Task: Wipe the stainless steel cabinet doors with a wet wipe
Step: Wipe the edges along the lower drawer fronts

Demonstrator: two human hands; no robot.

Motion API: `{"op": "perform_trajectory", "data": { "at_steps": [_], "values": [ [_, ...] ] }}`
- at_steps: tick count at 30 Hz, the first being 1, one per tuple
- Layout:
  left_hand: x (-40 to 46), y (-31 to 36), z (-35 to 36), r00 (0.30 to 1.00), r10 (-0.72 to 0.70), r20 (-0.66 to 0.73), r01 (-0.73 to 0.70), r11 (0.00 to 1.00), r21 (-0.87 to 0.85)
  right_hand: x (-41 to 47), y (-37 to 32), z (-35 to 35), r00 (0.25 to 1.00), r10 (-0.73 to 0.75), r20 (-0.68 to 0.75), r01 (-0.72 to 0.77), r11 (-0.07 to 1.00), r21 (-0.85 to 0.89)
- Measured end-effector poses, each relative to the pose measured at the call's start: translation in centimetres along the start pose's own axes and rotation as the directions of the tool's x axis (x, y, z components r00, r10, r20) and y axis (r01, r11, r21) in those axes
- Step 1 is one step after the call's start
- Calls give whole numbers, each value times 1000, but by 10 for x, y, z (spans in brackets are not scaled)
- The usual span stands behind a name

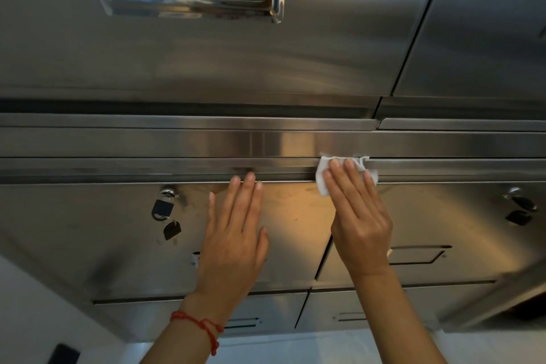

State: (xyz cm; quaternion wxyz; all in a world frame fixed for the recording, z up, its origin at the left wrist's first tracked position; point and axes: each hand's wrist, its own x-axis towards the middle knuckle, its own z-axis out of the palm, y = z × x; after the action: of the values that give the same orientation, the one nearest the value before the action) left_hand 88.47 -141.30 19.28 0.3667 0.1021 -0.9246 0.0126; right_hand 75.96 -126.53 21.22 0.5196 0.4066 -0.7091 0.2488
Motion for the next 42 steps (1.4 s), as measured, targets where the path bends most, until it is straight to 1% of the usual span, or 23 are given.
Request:
{"op": "perform_trajectory", "data": {
  "at_steps": [5, 8, 11, 15, 18, 23, 31, 36, 42],
  "values": [
    [0, 0, -1, 1000, -10, 8, 10, 1000, -24, 3, -17, 6, 998, 54, -22, -53, 998, 44],
    [0, 0, -1, 1000, -20, 7, 20, 999, -35, 5, -22, 8, 1000, 13, 8, -13, 998, 62],
    [1, 1, 0, 1000, -24, 19, 24, 999, -32, 3, -10, 3, 1000, -6, 14, 6, 999, 37],
    [1, 2, -1, 1000, -24, 16, 25, 999, -34, -2, -2, -2, 997, 78, -13, -79, 997, -22],
    [0, 1, 0, 1000, -20, 12, 20, 999, -37, -1, -9, 2, 994, 104, -34, -103, 995, 11],
    [0, 2, 1, 999, -31, 10, 31, 998, -48, 6, -26, 10, 1000, 10, 1, -10, 996, 85],
    [1, 2, 0, 1000, -23, -5, 23, 999, -41, 13, -48, 21, 999, -38, 35, 33, 987, 156],
    [0, 0, -3, 1000, -1, 7, 1, 1000, 7, 13, -41, 18, 996, -80, 40, 74, 988, 133],
    [0, 0, -3, 1000, -1, 13, 0, 1000, 23, 5, -18, 7, 1000, -25, 15, 24, 998, 52]
  ]
}}
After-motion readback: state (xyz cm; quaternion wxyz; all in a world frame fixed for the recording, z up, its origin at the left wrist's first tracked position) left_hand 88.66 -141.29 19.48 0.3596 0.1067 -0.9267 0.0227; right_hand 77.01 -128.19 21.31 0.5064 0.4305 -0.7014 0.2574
